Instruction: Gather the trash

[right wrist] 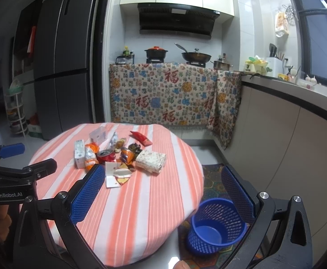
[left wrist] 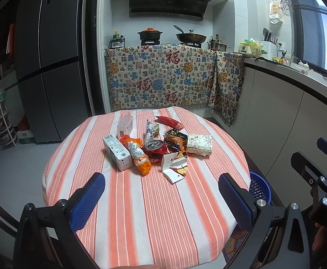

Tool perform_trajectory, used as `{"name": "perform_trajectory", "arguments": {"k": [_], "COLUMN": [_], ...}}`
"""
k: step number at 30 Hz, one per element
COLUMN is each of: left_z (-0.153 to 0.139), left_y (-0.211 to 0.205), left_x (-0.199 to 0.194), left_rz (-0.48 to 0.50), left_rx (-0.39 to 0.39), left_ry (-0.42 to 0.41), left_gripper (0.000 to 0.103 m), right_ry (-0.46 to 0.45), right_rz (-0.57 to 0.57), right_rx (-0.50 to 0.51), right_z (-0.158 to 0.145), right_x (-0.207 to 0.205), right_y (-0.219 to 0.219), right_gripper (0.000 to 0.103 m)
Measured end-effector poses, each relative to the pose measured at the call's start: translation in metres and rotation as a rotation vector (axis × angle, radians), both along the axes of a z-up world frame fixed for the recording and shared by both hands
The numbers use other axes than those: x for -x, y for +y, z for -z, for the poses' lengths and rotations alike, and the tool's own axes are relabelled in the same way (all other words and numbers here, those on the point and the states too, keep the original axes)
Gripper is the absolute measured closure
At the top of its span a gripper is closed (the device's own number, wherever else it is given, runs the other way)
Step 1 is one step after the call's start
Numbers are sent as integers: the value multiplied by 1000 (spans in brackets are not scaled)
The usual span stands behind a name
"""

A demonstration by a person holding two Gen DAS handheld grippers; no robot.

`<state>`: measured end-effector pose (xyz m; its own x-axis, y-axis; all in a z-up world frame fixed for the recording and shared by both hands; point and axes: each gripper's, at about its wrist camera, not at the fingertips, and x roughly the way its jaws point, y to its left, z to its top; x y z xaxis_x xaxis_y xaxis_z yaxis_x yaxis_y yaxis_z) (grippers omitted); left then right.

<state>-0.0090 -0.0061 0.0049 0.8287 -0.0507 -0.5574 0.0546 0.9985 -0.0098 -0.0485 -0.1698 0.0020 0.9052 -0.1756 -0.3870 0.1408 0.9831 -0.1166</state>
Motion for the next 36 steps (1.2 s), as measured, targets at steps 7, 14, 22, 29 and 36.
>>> {"name": "perform_trajectory", "arguments": {"k": [7,14,22,29,36], "left_z": [0,1,1,1,2], "left_y": [-1,-2,-3,-3,-4], "left_x": [0,0,-2,-1,-2], "left_rz": [4,10,12,28,44], "left_rx": [0,-3,-2,0,3], "left_ry": [3,7,8,7,3], "left_gripper": [0,0,0,0,0], "right_ry": [6,4,7,8,9], "right_rz": [-2,-2,-5,-7,-8], "right_rx": [-3,-3,-4,-4,-4], "right_z": [1,2,3,6,7], "right_x": [-3,-2,-2,-1,-1], "right_y": [0,0,0,1,1], "right_gripper": [0,0,0,0,0]}}
